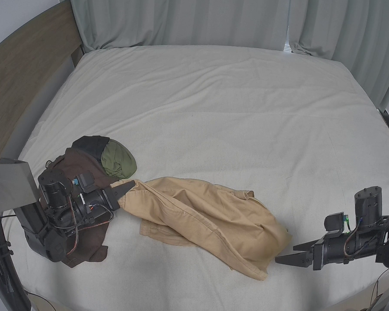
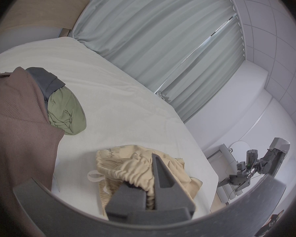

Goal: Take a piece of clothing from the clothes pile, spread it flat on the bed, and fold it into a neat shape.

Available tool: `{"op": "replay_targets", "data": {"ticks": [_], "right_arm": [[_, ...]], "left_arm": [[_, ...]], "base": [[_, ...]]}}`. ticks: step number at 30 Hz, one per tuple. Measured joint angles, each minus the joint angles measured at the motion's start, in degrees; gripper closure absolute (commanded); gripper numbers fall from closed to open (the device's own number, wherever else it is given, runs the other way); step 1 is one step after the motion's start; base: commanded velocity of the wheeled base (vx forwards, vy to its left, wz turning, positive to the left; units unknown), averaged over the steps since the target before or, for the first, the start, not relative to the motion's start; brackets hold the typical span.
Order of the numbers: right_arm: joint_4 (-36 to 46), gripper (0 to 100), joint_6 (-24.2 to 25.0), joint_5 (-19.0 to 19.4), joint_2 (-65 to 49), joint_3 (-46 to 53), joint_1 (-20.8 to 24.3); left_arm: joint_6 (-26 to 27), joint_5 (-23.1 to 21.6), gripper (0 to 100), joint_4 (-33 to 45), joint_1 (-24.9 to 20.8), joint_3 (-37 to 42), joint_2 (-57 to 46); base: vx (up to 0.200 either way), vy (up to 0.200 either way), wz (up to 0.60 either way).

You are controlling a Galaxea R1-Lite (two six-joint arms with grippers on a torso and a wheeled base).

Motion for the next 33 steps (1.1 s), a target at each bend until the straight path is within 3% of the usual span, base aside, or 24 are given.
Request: {"op": "replay_targets", "data": {"ticks": [4,18,33], "right_arm": [[-3.72,0,1.38,0.41,4.61,1.99,0.13],[-5.06,0,1.8,0.6,13.15,2.83,0.85],[-27.34,0,2.85,0.46,27.06,7.02,2.57]], "left_arm": [[-0.04,0.0,100,0.0,-0.17,-0.13,0.2],[-0.11,0.0,100,0.0,-0.56,-0.41,0.72],[-0.13,0.06,100,-0.02,-1.02,-0.55,1.16]], "base": [[0.0,0.0,0.0],[0.0,0.0,0.0],[0.0,0.0,0.0]]}}
